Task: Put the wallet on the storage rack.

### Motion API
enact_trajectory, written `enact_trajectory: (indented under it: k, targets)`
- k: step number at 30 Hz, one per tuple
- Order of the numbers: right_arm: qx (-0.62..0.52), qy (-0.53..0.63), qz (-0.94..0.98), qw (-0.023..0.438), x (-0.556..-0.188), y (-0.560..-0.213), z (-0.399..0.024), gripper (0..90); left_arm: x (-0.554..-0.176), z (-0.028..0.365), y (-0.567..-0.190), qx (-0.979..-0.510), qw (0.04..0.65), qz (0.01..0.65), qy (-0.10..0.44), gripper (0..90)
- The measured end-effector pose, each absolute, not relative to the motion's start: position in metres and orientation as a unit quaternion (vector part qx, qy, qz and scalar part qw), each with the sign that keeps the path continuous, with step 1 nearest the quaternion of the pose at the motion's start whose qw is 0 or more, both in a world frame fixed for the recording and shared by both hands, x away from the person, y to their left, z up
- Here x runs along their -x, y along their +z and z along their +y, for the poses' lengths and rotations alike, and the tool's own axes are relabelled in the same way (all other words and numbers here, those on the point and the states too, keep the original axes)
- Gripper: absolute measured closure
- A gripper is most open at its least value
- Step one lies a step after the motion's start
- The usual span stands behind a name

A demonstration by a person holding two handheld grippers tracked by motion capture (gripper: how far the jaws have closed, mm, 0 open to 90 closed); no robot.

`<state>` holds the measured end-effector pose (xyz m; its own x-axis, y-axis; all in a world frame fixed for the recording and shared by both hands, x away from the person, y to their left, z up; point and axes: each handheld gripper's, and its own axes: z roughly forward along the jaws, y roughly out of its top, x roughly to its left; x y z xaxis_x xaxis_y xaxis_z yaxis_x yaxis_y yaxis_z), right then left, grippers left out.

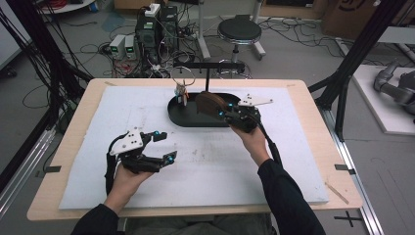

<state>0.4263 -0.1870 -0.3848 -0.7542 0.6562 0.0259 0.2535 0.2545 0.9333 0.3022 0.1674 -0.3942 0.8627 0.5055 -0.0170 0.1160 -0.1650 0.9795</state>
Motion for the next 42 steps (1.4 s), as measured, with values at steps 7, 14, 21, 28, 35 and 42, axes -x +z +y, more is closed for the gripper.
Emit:
enact_trajectory:
  k: [7,14,21,28,35,42]
  targets:
    - [-0.306,0.525,0.77,0.194,-0.433,-0.393,-0.18,68.0,-0.302,0.166,-0.395,-0.748,0.612,0.202,0.155,24.8]
    - [-0.323,0.531,0.758,0.197,-0.446,-0.407,-0.177,68.1,-0.303,0.163,-0.396,-0.75,0.612,0.2,0.152,24.8]
    - [-0.34,0.521,0.755,0.207,-0.453,-0.417,-0.176,68.1,-0.303,0.163,-0.396,-0.748,0.615,0.199,0.15,24.8]
    - [-0.355,0.519,0.75,0.205,-0.462,-0.429,-0.176,67.9,-0.302,0.163,-0.396,-0.747,0.618,0.196,0.146,24.9]
    - [-0.38,0.49,0.757,0.208,-0.466,-0.436,-0.179,67.8,-0.302,0.163,-0.397,-0.749,0.619,0.193,0.136,25.0]
    - [-0.382,0.492,0.754,0.209,-0.467,-0.44,-0.176,67.0,-0.302,0.163,-0.397,-0.749,0.62,0.193,0.135,25.1]
